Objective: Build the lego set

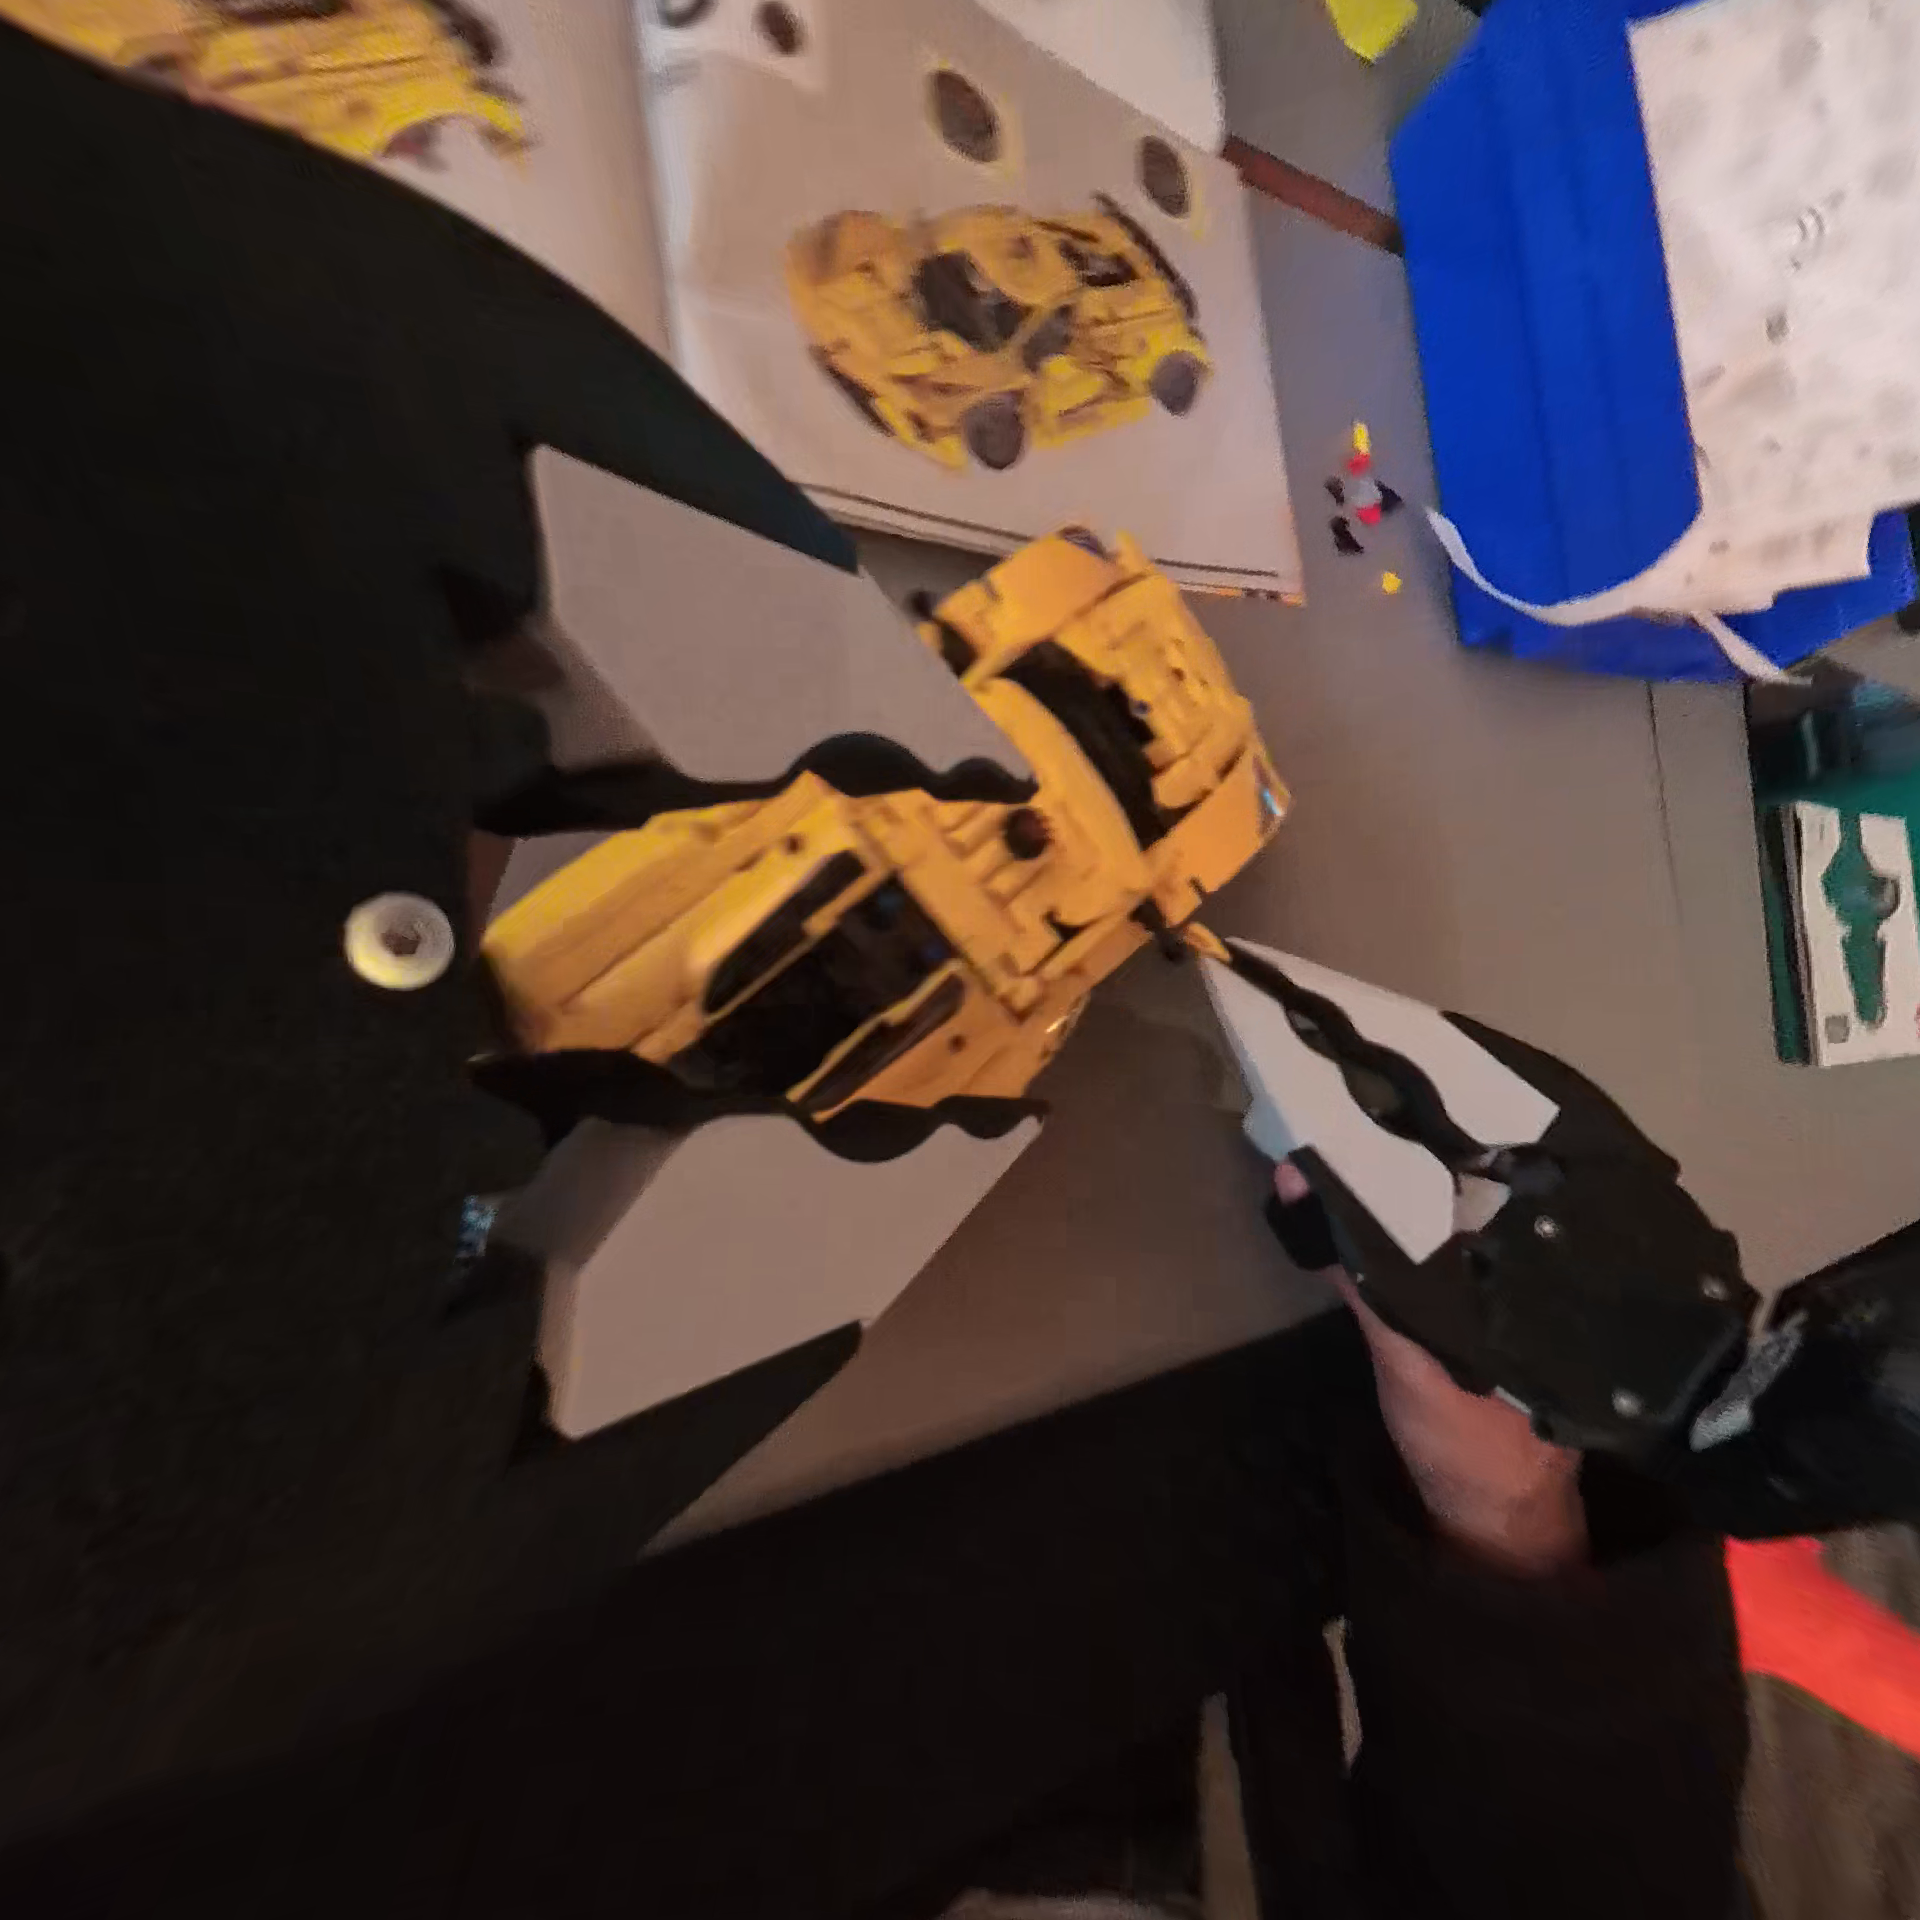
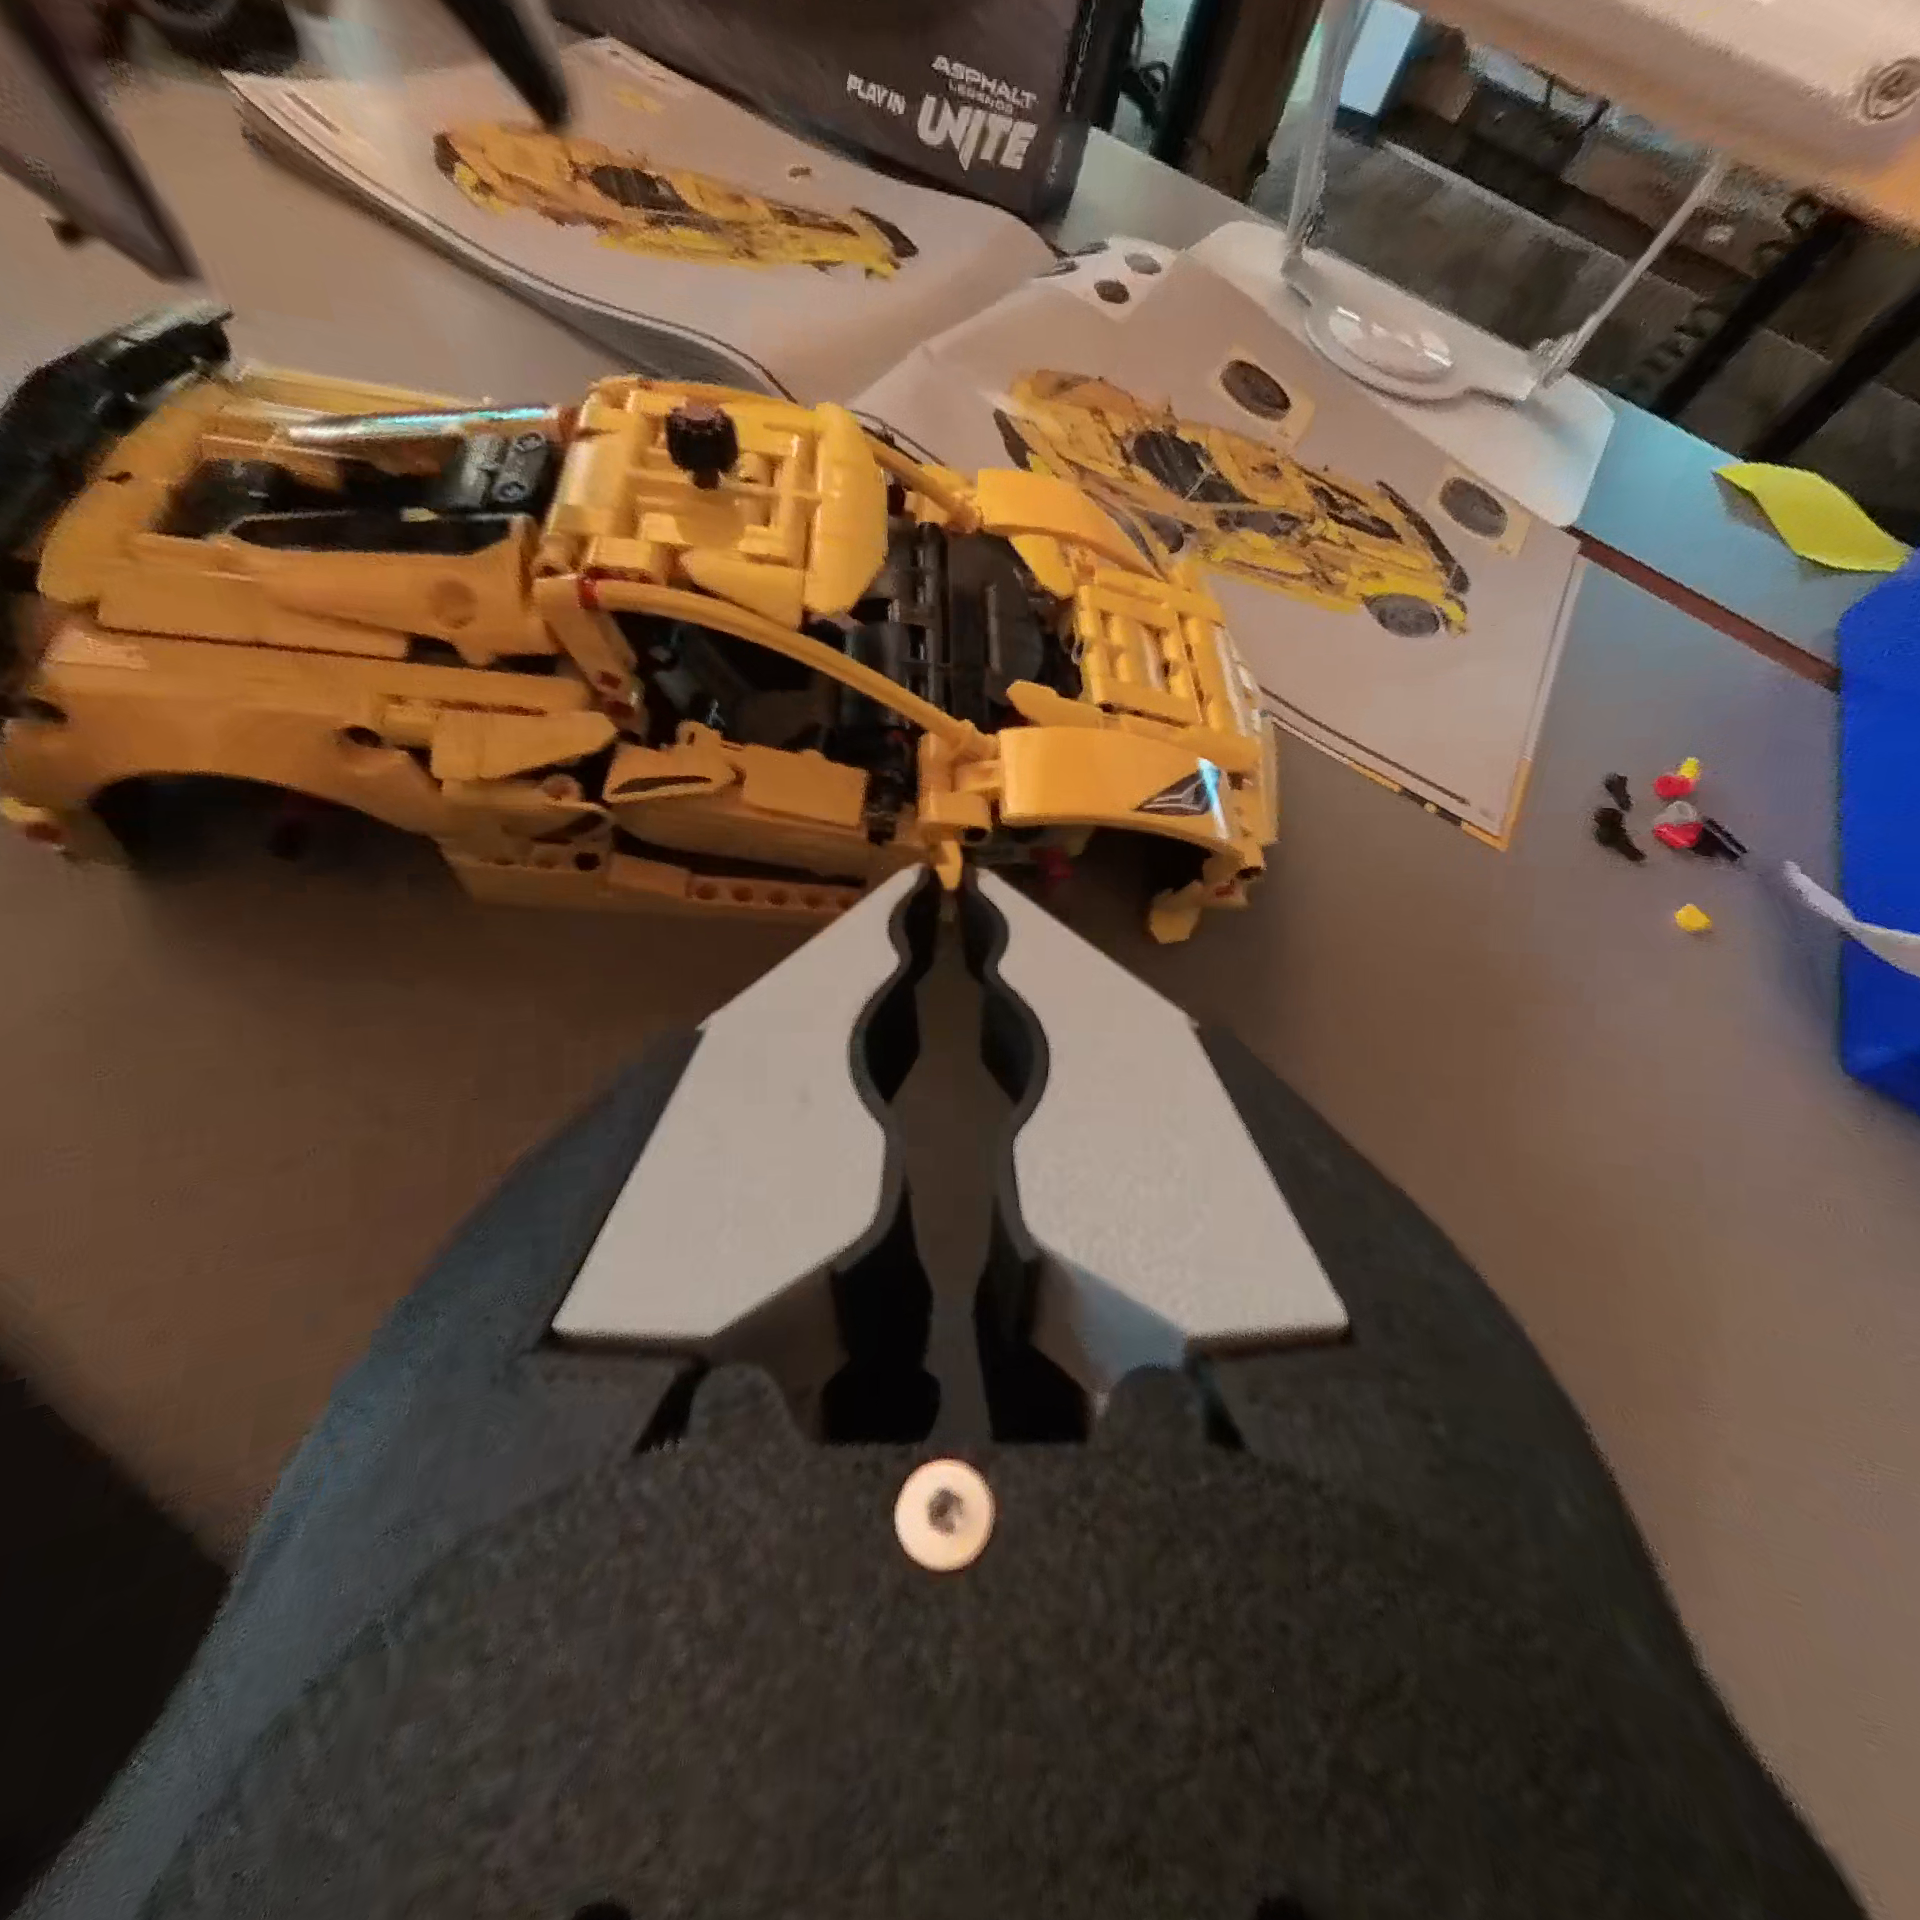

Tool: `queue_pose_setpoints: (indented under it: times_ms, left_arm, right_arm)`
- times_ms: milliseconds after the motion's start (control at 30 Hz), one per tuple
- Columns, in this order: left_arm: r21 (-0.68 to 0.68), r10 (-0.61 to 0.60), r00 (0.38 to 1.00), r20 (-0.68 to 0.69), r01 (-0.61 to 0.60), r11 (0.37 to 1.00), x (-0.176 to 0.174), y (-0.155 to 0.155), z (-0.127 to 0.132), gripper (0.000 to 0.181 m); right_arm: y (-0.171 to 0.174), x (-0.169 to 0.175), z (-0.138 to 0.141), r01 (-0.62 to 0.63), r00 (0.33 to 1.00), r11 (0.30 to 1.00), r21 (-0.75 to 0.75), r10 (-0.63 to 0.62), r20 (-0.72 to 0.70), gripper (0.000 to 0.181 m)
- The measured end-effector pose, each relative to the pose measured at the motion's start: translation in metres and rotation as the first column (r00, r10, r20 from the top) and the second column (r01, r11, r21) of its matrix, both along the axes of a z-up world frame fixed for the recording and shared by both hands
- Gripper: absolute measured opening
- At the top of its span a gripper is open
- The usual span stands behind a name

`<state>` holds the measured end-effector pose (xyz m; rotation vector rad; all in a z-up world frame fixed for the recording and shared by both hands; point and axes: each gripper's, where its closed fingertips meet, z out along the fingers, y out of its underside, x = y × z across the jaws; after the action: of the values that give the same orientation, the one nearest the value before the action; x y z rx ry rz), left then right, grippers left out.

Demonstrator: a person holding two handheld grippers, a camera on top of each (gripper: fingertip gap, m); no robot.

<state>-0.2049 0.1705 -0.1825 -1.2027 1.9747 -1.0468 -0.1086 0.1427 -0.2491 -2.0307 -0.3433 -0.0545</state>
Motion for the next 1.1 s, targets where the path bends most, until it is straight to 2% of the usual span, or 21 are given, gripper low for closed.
queue_pose_setpoints:
  times_ms: [167, 300, 400, 533, 633, 700, 733, 867, 933, 967, 1033, 1100]
  left_arm:
    - [0.112, -0.111, 0.992, -0.066, 0.118, 0.987, 0.058, -0.020, -0.022, 0.053]
    - [0.054, -0.155, 0.986, -0.058, 0.158, 0.986, 0.077, -0.032, -0.020, 0.049]
    - [0.055, -0.180, 0.983, -0.036, 0.181, 0.982, 0.074, -0.036, -0.023, 0.037]
    - [0.036, -0.218, 0.976, -0.013, 0.218, 0.975, 0.069, -0.039, -0.023, 0.022]
    - [-0.008, -0.275, 0.962, -0.005, 0.275, 0.962, 0.063, -0.050, -0.021, 0.020]
    - [0.016, -0.284, 0.959, -0.005, 0.284, 0.959, 0.062, -0.051, -0.024, 0.018]
    - [0.023, -0.304, 0.953, -0.003, 0.304, 0.952, 0.060, -0.053, -0.024, 0.009]
    - [0.096, -0.331, 0.943, 0.026, 0.327, 0.940, 0.058, -0.055, -0.027, 0.004]
    - [0.144, -0.347, 0.937, 0.030, 0.340, 0.929, 0.058, -0.055, -0.030, 0.003]
    - [0.170, -0.360, 0.932, 0.035, 0.349, 0.921, 0.057, -0.056, -0.031, 0.003]
    - [0.229, -0.385, 0.922, 0.045, 0.366, 0.902, 0.056, -0.058, -0.032, 0.003]
    - [0.284, -0.412, 0.910, 0.041, 0.384, 0.878, 0.054, -0.061, -0.035, 0.003]
  right_arm:
    - [0.000, -0.007, 0.006, -0.010, 1.000, 0.999, 0.044, 0.008, 0.028, 0.003]
    - [-0.004, -0.006, 0.026, -0.019, 0.998, 0.988, 0.152, 0.009, 0.065, 0.004]
    - [-0.011, -0.020, 0.043, -0.101, 0.995, 0.966, 0.240, 0.103, 0.002, 0.003]
    - [-0.017, -0.031, 0.052, -0.168, 0.983, 0.941, 0.294, 0.182, -0.022, 0.003]
    - [-0.018, -0.038, 0.051, -0.205, 0.976, 0.935, 0.290, 0.217, -0.012, 0.003]
    - [-0.019, -0.042, 0.051, -0.220, 0.971, 0.930, 0.293, 0.238, -0.025, 0.003]
    - [-0.019, -0.041, 0.051, -0.216, 0.971, 0.933, 0.289, 0.237, -0.039, 0.003]
    - [-0.020, -0.041, 0.048, -0.212, 0.952, 0.944, 0.253, 0.258, -0.166, 0.004]
    - [-0.020, -0.042, 0.045, -0.214, 0.919, 0.952, 0.220, 0.273, -0.286, 0.005]
    - [-0.021, -0.044, 0.044, -0.224, 0.880, 0.954, 0.199, 0.286, -0.380, 0.009]
    - [-0.022, -0.044, 0.041, -0.241, 0.767, 0.960, 0.139, 0.276, -0.580, 0.018]
    - [-0.023, -0.043, 0.044, -0.264, 0.621, 0.959, 0.102, 0.250, -0.743, 0.017]
